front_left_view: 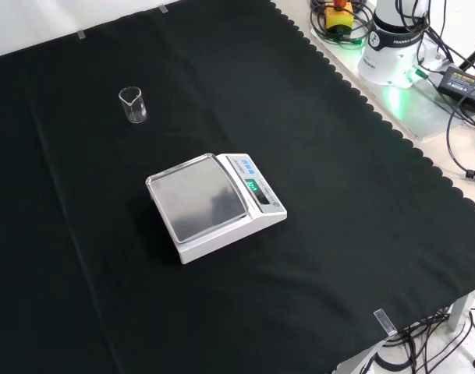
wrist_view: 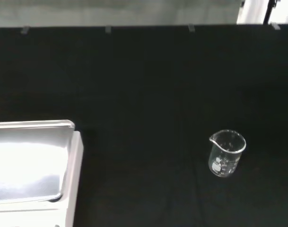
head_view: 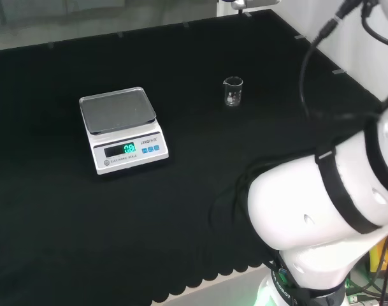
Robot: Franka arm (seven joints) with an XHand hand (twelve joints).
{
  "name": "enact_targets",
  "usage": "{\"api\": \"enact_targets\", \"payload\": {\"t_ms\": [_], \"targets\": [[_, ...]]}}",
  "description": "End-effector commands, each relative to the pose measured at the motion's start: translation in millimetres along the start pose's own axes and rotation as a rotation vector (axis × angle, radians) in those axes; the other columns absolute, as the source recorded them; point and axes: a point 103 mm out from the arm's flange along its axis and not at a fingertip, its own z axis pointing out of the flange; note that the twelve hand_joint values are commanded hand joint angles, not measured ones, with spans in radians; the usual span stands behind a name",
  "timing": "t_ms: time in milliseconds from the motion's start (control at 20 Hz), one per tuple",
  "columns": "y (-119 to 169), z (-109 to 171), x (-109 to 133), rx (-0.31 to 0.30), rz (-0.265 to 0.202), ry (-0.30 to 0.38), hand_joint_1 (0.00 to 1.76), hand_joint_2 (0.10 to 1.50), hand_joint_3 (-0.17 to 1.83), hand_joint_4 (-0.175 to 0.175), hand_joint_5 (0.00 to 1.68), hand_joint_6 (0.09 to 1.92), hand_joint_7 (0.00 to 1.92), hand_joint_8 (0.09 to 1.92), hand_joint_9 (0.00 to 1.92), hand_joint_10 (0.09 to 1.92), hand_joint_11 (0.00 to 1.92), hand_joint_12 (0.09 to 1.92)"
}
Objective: Pick up the beaker.
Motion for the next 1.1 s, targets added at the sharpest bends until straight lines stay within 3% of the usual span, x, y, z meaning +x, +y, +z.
{"api": "enact_targets", "payload": {"t_ms": [50, 350, 550, 650, 800, 950, 1100], "targets": [[92, 48, -55, 0.029, 0.087, 0.011, 0.31, 0.84, 0.2, -0.11, 0.38, 0.09, 0.2, 0.7, 0.58, 0.09, 0.44, 1.38], [118, 87, -78, 0.065, 0.112, 0.005, 0.3, 0.81, 0.16, -0.11, 0.39, 0.09, 0.2, 0.7, 0.55, 0.11, 0.43, 1.39], [133, 117, -94, 0.12, 0.136, -0.021, 0.28, 0.84, 0.08, -0.109, 0.39, 0.09, 0.19, 0.71, 0.3, 0.68, 0.41, 1.41], [140, 131, -102, 0.134, 0.144, -0.05, 0.28, 0.83, 0.06, -0.109, 0.39, 0.09, 0.19, 0.72, 0.25, 0.79, 0.41, 1.42], [152, 149, -114, 0.142, 0.161, -0.063, 0.27, 0.82, 0.05, -0.109, 0.39, 0.09, 0.18, 0.72, 0.23, 0.83, 0.41, 1.42], [163, 165, -131, 0.149, 0.193, 0.015, 0.28, 0.82, 0.05, -0.112, 0.39, 0.09, 0.19, 0.73, 0.24, 0.85, 0.43, 1.42], [177, 177, -138, 0.168, 0.194, -0.004, 0.29, 0.82, 0.05, -0.115, 0.39, 0.09, 0.18, 0.73, 0.24, 0.85, 0.45, 1.42]]}}
